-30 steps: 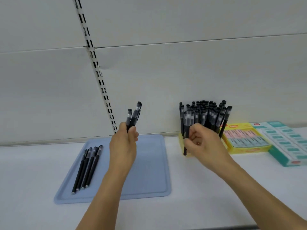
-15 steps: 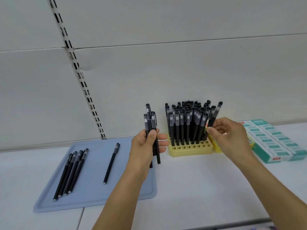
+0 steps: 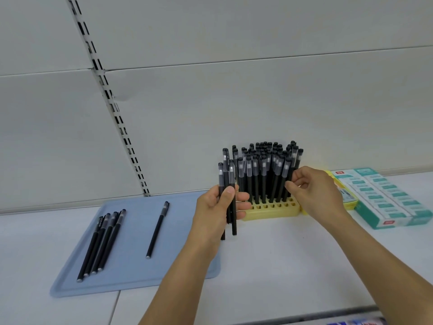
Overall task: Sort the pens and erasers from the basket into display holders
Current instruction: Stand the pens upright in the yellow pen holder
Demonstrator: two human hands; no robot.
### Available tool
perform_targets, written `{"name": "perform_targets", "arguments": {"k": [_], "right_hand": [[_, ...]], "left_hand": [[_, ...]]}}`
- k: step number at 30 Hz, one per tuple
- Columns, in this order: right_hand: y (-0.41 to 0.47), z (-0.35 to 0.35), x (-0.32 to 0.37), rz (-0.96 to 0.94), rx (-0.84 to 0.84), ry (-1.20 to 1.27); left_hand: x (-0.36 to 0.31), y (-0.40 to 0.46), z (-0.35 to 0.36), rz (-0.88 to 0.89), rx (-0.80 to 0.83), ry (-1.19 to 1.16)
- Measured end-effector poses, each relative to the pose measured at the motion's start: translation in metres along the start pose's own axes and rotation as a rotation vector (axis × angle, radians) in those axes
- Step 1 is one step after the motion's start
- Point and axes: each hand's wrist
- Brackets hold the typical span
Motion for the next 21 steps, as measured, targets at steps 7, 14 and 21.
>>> {"name": "perform_targets", "arguments": {"k": [7, 14, 21], "right_hand": [[-0.002, 0.006, -0.001, 0.052, 0.014, -0.101], [-0.012, 0.000, -0.001, 0.081, -0.023, -0.094], [-0.036, -0.014, 0.051, -0.126, 0.242, 0.401]], "left_hand": [[0.004, -0.001, 0.007, -0.032, 0.032, -0.049], [0.005, -0.005, 0.010, -0.023, 0.071, -0.035], [0.007, -0.010, 0.023, -0.036, 0.265, 0.035]]}}
Point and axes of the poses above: each hand's wrist, its own y-axis towards the middle knuckle, its own z-axis out of the palm, x = y × z, and after that the axes turned 7 degrees about -x, right-handed
